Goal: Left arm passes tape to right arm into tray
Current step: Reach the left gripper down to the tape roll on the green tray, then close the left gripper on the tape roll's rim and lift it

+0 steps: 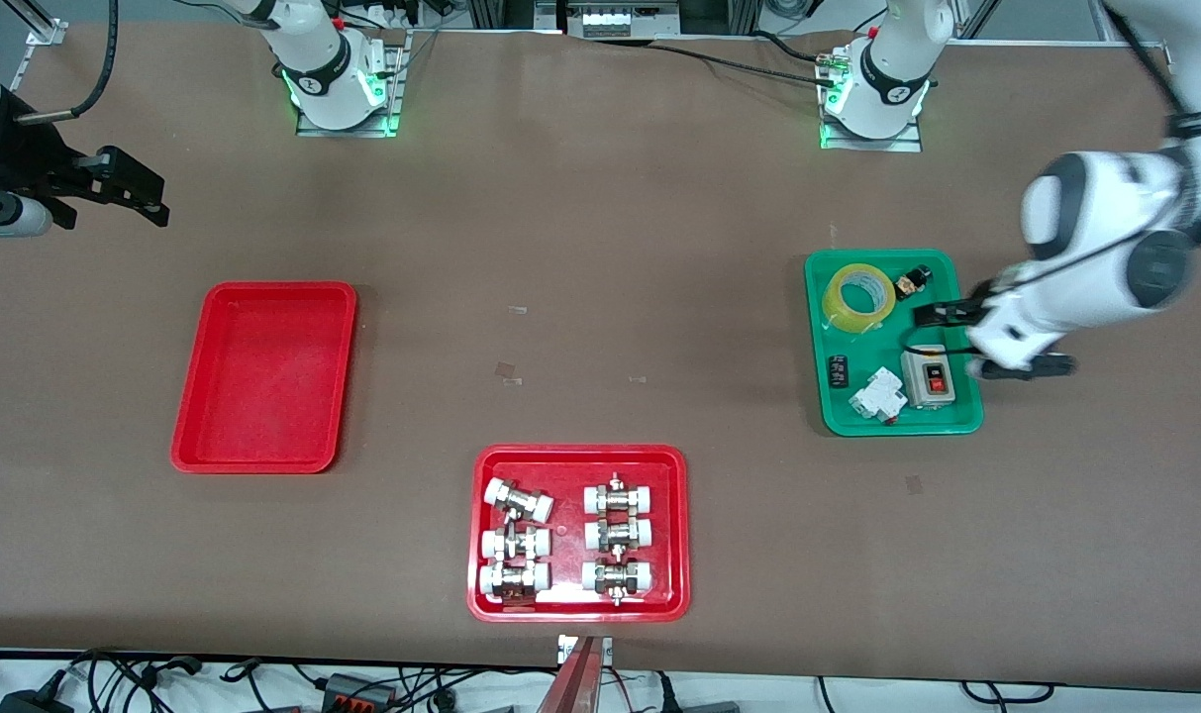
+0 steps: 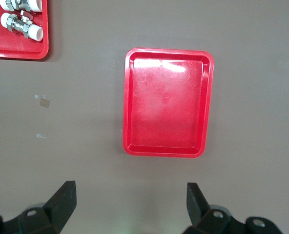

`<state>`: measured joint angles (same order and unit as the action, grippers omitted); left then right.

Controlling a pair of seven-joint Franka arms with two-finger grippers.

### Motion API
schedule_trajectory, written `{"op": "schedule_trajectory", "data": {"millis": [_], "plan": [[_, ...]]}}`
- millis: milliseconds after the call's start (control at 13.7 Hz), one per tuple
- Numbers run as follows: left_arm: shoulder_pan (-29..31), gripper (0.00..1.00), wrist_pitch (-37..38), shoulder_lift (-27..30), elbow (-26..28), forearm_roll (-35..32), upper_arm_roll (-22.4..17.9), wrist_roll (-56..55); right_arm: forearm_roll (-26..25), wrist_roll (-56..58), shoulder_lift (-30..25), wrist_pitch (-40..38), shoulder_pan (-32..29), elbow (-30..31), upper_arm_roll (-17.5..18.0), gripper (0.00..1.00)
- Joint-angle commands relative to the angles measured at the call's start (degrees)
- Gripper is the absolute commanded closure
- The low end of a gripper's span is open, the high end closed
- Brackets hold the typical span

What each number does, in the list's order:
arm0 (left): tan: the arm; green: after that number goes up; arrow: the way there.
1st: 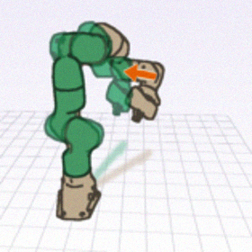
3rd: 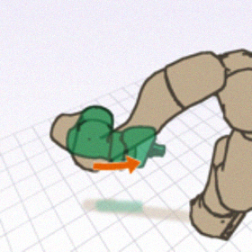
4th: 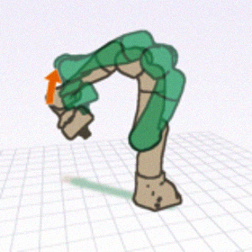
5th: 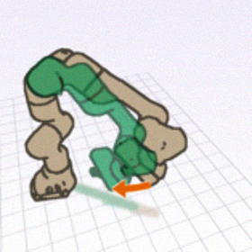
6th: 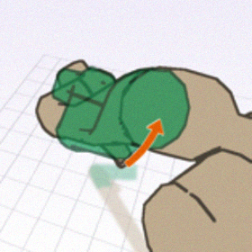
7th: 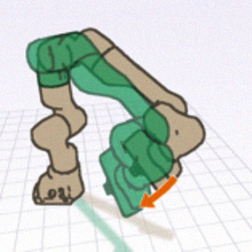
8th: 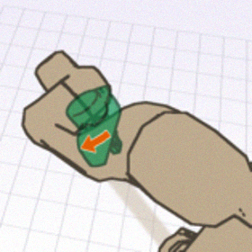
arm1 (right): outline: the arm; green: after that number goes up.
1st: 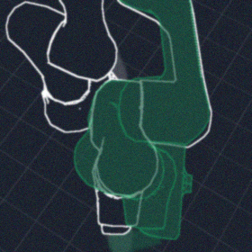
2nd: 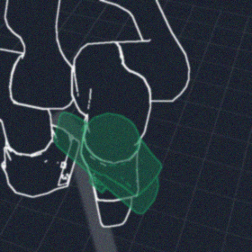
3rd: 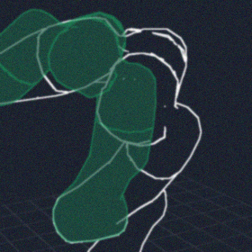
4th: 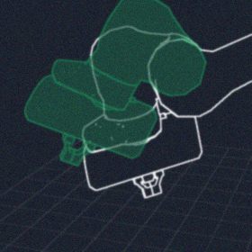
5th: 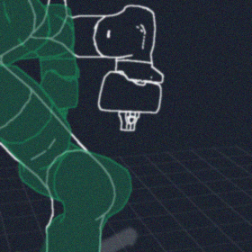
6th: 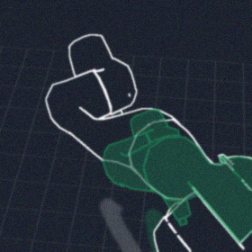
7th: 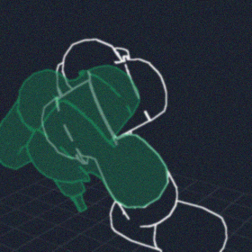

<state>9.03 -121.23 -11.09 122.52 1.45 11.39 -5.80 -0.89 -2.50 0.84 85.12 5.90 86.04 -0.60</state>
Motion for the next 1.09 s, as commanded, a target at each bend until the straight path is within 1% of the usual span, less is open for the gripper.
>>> {"op": "schedule_trajectory", "data": {"millis": [0, 73, 364, 510, 656, 801, 874, 1020], "plan": [[0.20, 0.00, -8.84, 2.66, 10.10, 0.84, 0.65, 0.35, 0.19, -0.93, -0.13, -0.04, 0.08, -0.70, -0.01, 0.00], [-0.15, 0.00, -9.37, 2.13, 10.72, 0.84, 1.09, 0.27, 0.28, -0.84, -0.22, -0.04, 0.08, -0.70, -0.01, 0.00], [-0.16, 0.00, -11.48, -2.97, 10.90, 0.31, 1.27, 0.26, 0.36, -0.93, -0.49, -0.04, 0.17, -0.70, 0.07, 0.00], [-0.16, 0.00, -12.01, -3.59, 10.90, 0.14, 1.18, 0.26, 0.36, -0.93, -0.49, -0.04, 0.17, -0.70, 0.07, 0.00], [-0.16, 0.09, -12.45, -4.29, 10.90, 0.05, 1.18, 0.26, 0.28, -0.93, -0.49, -0.13, 0.17, -0.70, 0.07, 0.00], [0.02, 0.12, -12.98, -5.08, 10.90, 0.05, 1.09, 0.26, 0.28, -0.93, -0.49, -0.13, 0.17, -0.70, 0.07, 0.00], [0.02, 0.22, -12.98, -5.17, 10.90, 0.05, 1.09, 0.26, 0.28, -0.93, -0.40, -0.13, 0.17, -0.70, 0.07, 0.00], [-0.07, 0.50, -12.98, -5.09, 10.99, -0.04, 1.09, 0.44, 0.28, -0.93, -0.40, -0.13, 0.17, -0.70, 0.07, 0.00]]}}
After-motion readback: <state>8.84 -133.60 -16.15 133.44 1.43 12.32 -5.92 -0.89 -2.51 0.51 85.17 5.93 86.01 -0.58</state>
